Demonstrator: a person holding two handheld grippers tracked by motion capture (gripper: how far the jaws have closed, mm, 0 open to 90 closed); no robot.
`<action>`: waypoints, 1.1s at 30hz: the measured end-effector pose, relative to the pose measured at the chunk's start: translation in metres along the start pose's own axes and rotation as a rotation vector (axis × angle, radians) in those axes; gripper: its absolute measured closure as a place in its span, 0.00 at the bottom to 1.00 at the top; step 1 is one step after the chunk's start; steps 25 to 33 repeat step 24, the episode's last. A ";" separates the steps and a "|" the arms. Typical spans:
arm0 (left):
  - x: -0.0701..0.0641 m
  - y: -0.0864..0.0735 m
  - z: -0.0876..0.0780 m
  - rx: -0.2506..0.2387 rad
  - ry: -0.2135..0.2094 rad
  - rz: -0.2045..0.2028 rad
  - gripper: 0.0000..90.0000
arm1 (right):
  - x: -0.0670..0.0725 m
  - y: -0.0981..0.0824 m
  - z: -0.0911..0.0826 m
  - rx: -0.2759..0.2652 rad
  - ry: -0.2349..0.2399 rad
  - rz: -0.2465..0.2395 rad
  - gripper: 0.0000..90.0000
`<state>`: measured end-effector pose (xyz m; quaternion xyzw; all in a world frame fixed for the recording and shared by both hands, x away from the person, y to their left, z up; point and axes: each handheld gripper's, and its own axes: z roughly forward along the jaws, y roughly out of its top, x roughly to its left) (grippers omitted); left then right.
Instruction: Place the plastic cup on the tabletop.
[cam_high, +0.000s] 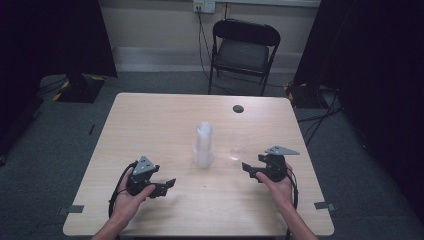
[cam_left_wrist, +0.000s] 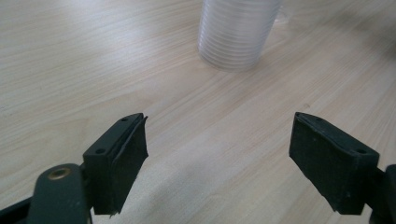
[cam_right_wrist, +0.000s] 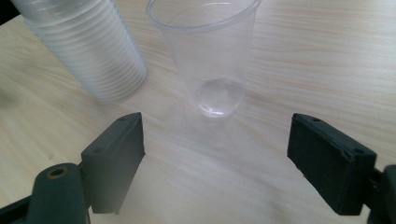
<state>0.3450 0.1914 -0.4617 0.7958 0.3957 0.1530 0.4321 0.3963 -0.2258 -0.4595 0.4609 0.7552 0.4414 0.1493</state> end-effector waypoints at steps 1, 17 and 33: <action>-0.001 0.001 0.000 0.005 -0.003 -0.003 0.21 | 0.000 -0.001 -0.004 -0.002 -0.001 0.000 0.20; 0.010 -0.017 -0.013 0.014 0.063 0.017 0.21 | 0.007 -0.035 -0.046 -0.005 -0.011 0.018 0.20; 0.015 -0.021 -0.014 0.017 0.069 0.004 0.21 | -0.001 -0.044 -0.044 0.021 -0.079 0.003 0.17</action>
